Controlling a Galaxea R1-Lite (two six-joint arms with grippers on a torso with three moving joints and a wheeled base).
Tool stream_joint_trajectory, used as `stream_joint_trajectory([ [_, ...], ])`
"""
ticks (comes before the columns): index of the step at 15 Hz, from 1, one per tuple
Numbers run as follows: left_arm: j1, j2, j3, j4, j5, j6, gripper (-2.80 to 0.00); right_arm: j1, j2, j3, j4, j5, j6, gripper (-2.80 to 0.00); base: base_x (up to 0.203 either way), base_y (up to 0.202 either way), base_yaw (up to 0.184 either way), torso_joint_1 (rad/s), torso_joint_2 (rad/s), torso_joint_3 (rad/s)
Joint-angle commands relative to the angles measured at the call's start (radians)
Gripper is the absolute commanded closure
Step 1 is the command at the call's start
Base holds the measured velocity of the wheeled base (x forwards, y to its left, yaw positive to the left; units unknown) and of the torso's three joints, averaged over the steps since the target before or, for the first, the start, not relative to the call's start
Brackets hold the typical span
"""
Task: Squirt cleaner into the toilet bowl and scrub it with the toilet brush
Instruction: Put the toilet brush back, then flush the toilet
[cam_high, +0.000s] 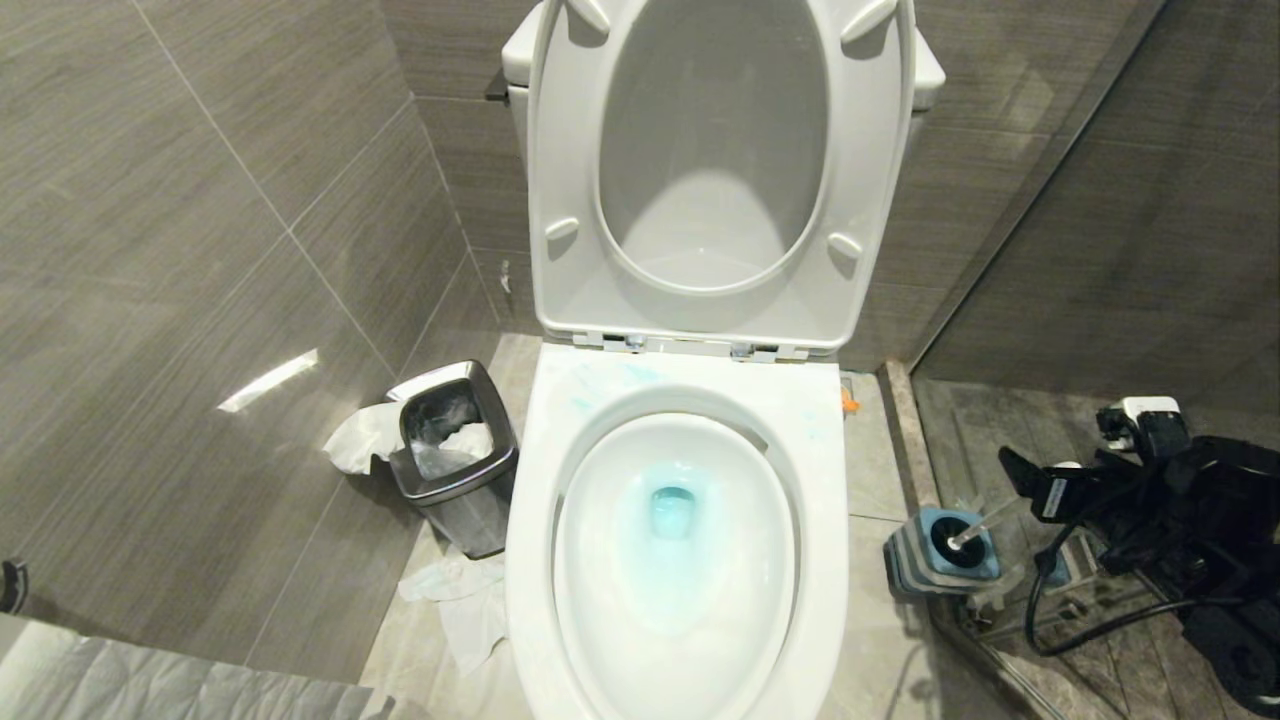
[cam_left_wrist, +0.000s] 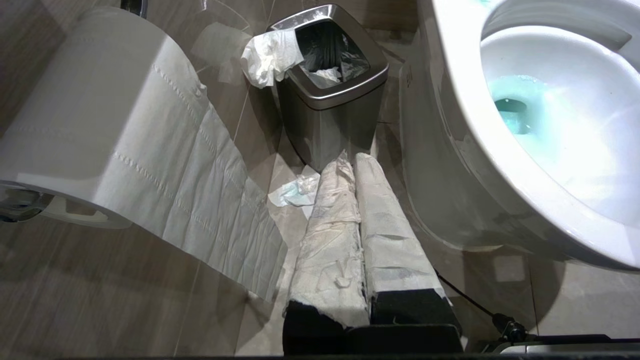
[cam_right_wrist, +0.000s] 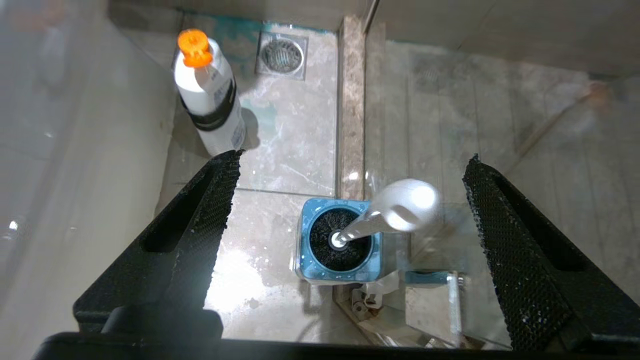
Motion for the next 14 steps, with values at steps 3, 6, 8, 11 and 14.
stream_joint_trajectory([
  [3, 0.000, 0.000, 0.002, 0.000, 0.000, 0.000, 0.00, 0.001, -0.188, 0.033, 0.037, 0.009, -0.020, -2.80, 0.000, 0.000, 0.000, 0.000, 0.00, 0.000],
  [6, 0.000, 0.000, 0.002, 0.000, 0.000, 0.000, 0.00, 0.003, -0.305, 0.023, 0.185, 0.046, -0.028, -2.80, 0.000, 0.000, 0.000, 0.000, 0.00, 0.000],
  [8, 0.000, 0.000, 0.002, 0.000, 0.000, 0.000, 0.00, 0.003, -0.371, 0.004, 0.266, 0.051, -0.029, -2.80, 0.000, 0.000, 0.000, 0.000, 0.00, 0.000],
  [11, -0.001, 0.000, 0.002, 0.000, 0.000, 0.000, 0.00, 0.003, -0.491, -0.070, 0.451, 0.053, -0.029, -2.80, 0.000, 0.000, 0.000, 0.000, 0.00, 0.000],
  [14, 0.000, 0.000, 0.002, 0.000, 0.000, 0.000, 0.00, 0.003, -0.624, -0.168, 0.658, 0.052, -0.029, -2.80, 0.000, 0.000, 0.000, 0.000, 0.00, 0.000],
])
